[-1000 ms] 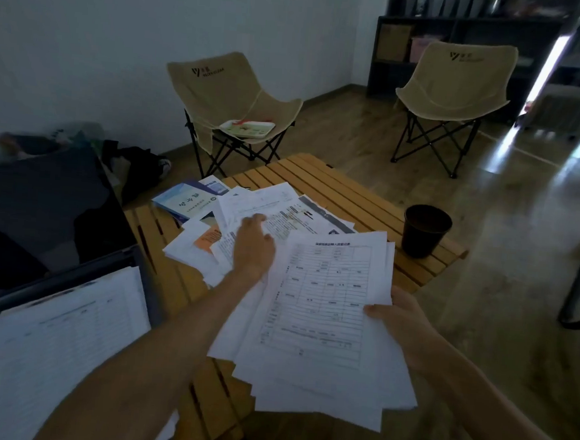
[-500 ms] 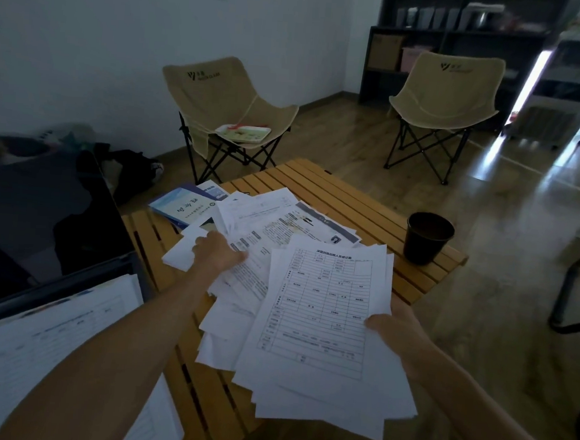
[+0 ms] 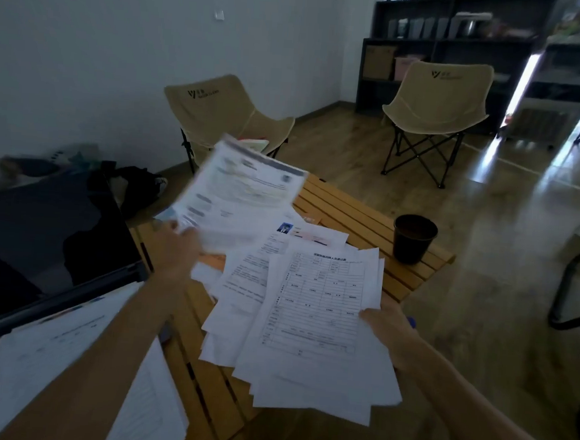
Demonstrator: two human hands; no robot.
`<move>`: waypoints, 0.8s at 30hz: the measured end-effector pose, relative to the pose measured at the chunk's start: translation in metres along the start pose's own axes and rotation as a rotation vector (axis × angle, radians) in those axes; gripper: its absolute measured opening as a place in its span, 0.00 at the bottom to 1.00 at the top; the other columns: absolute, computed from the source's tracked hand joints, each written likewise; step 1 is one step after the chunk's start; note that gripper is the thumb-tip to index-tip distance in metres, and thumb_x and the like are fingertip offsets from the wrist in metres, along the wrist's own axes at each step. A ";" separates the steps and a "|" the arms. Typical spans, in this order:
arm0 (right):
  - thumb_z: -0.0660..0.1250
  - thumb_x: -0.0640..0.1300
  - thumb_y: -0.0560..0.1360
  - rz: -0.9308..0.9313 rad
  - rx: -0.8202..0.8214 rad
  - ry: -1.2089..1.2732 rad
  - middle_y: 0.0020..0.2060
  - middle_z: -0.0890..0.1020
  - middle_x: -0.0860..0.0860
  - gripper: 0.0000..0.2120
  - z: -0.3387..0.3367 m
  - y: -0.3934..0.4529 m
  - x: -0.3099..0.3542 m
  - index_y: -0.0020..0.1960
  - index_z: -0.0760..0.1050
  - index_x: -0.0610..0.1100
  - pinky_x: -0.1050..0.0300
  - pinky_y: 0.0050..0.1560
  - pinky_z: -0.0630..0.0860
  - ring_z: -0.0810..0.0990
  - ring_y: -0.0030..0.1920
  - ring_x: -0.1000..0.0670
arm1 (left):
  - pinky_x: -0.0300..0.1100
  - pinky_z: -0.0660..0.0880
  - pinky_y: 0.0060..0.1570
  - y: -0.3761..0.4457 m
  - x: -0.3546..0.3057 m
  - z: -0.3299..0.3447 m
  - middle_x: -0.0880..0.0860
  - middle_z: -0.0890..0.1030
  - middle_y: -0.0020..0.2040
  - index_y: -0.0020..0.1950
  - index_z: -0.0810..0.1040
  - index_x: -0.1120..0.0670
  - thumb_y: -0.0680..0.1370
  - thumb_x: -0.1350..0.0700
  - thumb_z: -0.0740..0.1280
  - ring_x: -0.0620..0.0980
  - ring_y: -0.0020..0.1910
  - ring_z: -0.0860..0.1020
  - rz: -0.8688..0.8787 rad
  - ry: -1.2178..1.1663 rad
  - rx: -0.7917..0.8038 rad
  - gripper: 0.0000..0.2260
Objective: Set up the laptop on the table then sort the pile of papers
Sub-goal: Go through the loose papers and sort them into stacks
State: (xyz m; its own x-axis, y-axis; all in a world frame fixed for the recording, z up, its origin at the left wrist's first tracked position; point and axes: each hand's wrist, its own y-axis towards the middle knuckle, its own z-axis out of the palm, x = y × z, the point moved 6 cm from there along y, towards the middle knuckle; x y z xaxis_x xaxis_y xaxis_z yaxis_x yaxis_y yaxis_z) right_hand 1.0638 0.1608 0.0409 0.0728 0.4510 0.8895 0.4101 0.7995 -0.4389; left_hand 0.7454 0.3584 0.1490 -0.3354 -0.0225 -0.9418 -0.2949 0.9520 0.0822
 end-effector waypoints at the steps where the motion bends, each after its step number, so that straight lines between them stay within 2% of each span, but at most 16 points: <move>1: 0.61 0.43 0.83 0.020 -0.027 0.024 0.50 0.84 0.46 0.07 -0.001 -0.001 0.001 0.57 0.77 0.46 0.46 0.52 0.81 0.84 0.50 0.43 | 0.52 0.79 0.51 -0.022 0.004 0.003 0.55 0.77 0.56 0.64 0.72 0.58 0.76 0.57 0.63 0.55 0.53 0.78 0.024 0.056 0.059 0.17; 3: 0.58 0.57 0.83 0.079 -0.056 0.134 0.49 0.85 0.47 0.14 -0.001 -0.003 0.001 0.55 0.77 0.49 0.42 0.58 0.79 0.84 0.50 0.42 | 0.39 0.76 0.38 -0.073 0.012 0.010 0.55 0.78 0.50 0.58 0.75 0.58 0.78 0.58 0.63 0.50 0.43 0.77 0.131 0.188 0.120 0.10; 5: 0.56 0.65 0.80 0.069 -0.037 0.230 0.50 0.85 0.48 0.20 0.001 -0.004 0.001 0.56 0.78 0.53 0.43 0.54 0.79 0.84 0.52 0.42 | 0.31 0.69 0.29 -0.121 0.032 0.025 0.53 0.78 0.46 0.54 0.72 0.57 0.81 0.59 0.60 0.46 0.37 0.75 0.146 0.248 0.223 0.04; 7: 0.55 0.72 0.75 0.029 -0.002 0.281 0.52 0.85 0.45 0.29 0.004 -0.004 0.002 0.60 0.78 0.52 0.41 0.53 0.80 0.84 0.54 0.40 | 0.33 0.70 0.29 -0.147 0.056 0.039 0.51 0.76 0.43 0.51 0.71 0.55 0.81 0.59 0.60 0.45 0.38 0.76 0.142 0.278 0.286 0.01; 9: 0.58 0.74 0.71 -0.002 -0.001 0.328 0.54 0.85 0.43 0.34 0.004 -0.006 0.004 0.62 0.79 0.50 0.36 0.59 0.78 0.84 0.55 0.38 | 0.44 0.76 0.34 -0.159 0.071 0.051 0.49 0.76 0.41 0.46 0.69 0.52 0.80 0.56 0.62 0.47 0.39 0.77 0.156 0.335 0.374 0.04; 11: 0.62 0.64 0.77 -0.019 0.006 0.277 0.51 0.87 0.45 0.23 0.004 -0.008 0.006 0.60 0.80 0.48 0.40 0.57 0.80 0.86 0.52 0.41 | 0.43 0.73 0.31 -0.163 0.073 0.064 0.47 0.76 0.39 0.41 0.68 0.48 0.79 0.48 0.64 0.43 0.36 0.75 0.208 0.495 0.516 0.10; 12: 0.65 0.54 0.80 -0.027 0.007 0.214 0.50 0.87 0.46 0.13 0.004 -0.006 0.004 0.59 0.80 0.47 0.42 0.53 0.82 0.86 0.50 0.42 | 0.40 0.70 0.29 -0.159 0.070 0.067 0.46 0.76 0.37 0.39 0.68 0.48 0.78 0.43 0.64 0.42 0.35 0.75 0.240 0.579 0.572 0.12; 13: 0.66 0.43 0.81 -0.039 0.002 0.147 0.51 0.87 0.46 0.08 0.003 -0.004 0.002 0.59 0.79 0.47 0.43 0.52 0.82 0.86 0.49 0.43 | 0.39 0.69 0.30 -0.149 0.063 0.067 0.46 0.77 0.37 0.39 0.70 0.48 0.78 0.40 0.63 0.42 0.35 0.75 0.255 0.630 0.574 0.14; 15: 0.64 0.31 0.78 -0.057 -0.001 0.038 0.54 0.85 0.47 0.16 0.003 0.001 -0.003 0.58 0.78 0.49 0.45 0.49 0.82 0.85 0.51 0.44 | 0.42 0.74 0.37 -0.109 0.052 0.065 0.49 0.79 0.42 0.44 0.73 0.51 0.78 0.40 0.62 0.47 0.42 0.78 0.275 0.681 0.445 0.15; 17: 0.64 0.30 0.77 -0.055 -0.021 0.033 0.53 0.84 0.48 0.18 0.003 0.002 -0.004 0.57 0.78 0.50 0.50 0.44 0.82 0.84 0.51 0.45 | 0.48 0.75 0.51 -0.062 0.051 0.061 0.55 0.77 0.55 0.56 0.72 0.55 0.78 0.42 0.64 0.54 0.55 0.76 0.245 0.754 0.337 0.17; 19: 0.64 0.30 0.78 -0.049 -0.026 0.036 0.51 0.85 0.49 0.16 0.003 0.004 -0.004 0.56 0.78 0.50 0.50 0.42 0.81 0.84 0.49 0.45 | 0.50 0.74 0.56 -0.031 0.066 0.061 0.59 0.74 0.61 0.61 0.70 0.56 0.75 0.39 0.68 0.57 0.59 0.74 0.133 0.862 0.387 0.25; 21: 0.64 0.31 0.78 -0.046 -0.030 0.025 0.51 0.85 0.49 0.16 0.002 0.008 -0.004 0.55 0.78 0.50 0.47 0.45 0.82 0.85 0.50 0.44 | 0.47 0.76 0.51 -0.022 0.077 0.065 0.59 0.76 0.59 0.59 0.72 0.57 0.74 0.41 0.70 0.57 0.55 0.76 0.106 0.830 0.419 0.24; 24: 0.64 0.31 0.78 -0.035 -0.022 0.015 0.51 0.85 0.49 0.15 0.002 0.009 -0.005 0.56 0.78 0.50 0.46 0.46 0.82 0.85 0.50 0.44 | 0.43 0.73 0.43 -0.028 0.068 0.066 0.58 0.78 0.57 0.59 0.72 0.58 0.81 0.52 0.64 0.54 0.51 0.77 0.195 0.712 0.356 0.11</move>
State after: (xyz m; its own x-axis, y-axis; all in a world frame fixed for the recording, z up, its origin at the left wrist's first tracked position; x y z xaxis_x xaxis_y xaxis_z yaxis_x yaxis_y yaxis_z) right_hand 1.0655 0.1661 0.0326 0.0721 0.4169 0.9061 0.4326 0.8055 -0.4050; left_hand 0.7899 0.3502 0.0609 -0.8744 0.0792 -0.4787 0.0892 0.9960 0.0018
